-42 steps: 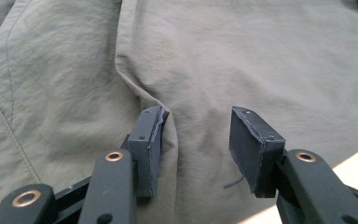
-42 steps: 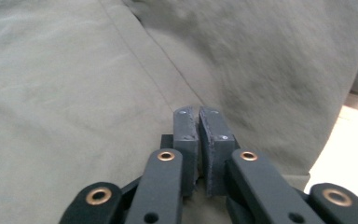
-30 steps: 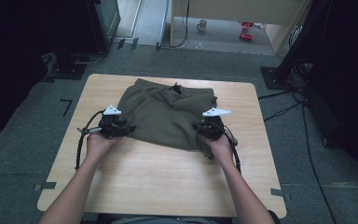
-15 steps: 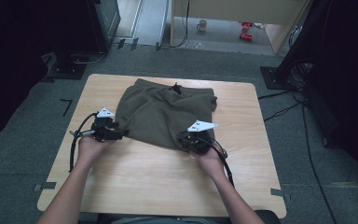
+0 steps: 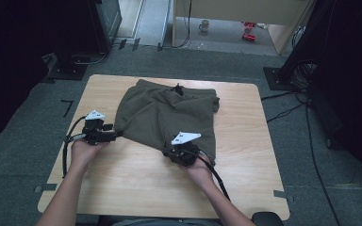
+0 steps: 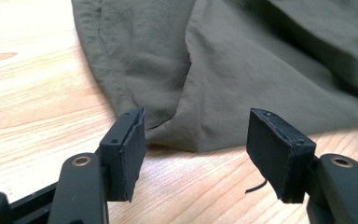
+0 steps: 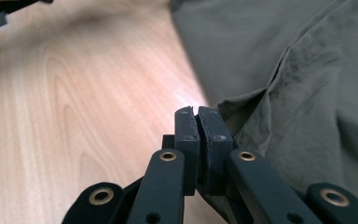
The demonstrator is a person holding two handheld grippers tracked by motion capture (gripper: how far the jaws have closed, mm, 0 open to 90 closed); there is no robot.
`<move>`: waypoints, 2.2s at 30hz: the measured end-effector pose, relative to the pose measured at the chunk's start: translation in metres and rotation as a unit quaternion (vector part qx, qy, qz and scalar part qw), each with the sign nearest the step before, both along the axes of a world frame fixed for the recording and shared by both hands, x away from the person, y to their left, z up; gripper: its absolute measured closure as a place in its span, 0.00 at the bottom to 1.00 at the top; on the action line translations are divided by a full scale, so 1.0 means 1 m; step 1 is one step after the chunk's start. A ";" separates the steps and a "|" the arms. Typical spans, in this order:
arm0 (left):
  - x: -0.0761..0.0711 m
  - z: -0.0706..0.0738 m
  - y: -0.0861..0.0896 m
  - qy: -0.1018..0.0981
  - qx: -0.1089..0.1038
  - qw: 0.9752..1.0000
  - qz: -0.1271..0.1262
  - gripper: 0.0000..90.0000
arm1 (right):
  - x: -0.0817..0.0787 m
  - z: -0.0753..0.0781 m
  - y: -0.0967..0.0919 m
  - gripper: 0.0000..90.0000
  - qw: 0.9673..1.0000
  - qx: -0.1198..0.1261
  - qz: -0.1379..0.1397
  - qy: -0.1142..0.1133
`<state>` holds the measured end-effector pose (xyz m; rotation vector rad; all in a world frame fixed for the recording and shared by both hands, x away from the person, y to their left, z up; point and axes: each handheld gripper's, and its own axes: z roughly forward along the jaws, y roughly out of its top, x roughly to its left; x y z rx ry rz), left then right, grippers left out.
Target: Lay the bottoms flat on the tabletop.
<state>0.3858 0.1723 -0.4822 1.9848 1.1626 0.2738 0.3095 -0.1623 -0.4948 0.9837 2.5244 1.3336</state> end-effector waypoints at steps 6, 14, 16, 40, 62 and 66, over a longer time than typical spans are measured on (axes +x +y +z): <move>0.000 -0.001 0.008 0.001 -0.006 1.000 0.010 0.42 | -0.011 -0.006 0.015 0.96 0.999 -0.012 0.028 0.008; -0.001 0.001 0.005 -0.003 -0.009 1.000 0.009 0.45 | -0.029 -0.009 0.025 0.96 0.998 -0.023 0.064 0.008; -0.001 0.001 0.003 -0.006 -0.008 1.000 0.006 0.46 | -0.034 -0.010 0.027 0.96 0.997 -0.023 0.071 0.012; 0.062 0.007 -0.074 -0.018 0.036 0.997 -0.063 0.47 | -0.047 -0.026 0.030 0.96 0.996 -0.015 0.088 0.013; 0.039 0.018 -0.053 -0.013 -0.006 0.994 -0.105 1.00 | -0.050 -0.019 0.025 0.96 0.996 -0.011 0.086 0.021; 0.013 0.020 -0.023 -0.026 -0.037 0.994 -0.101 1.00 | -0.054 -0.011 0.018 0.96 0.996 -0.014 0.090 0.015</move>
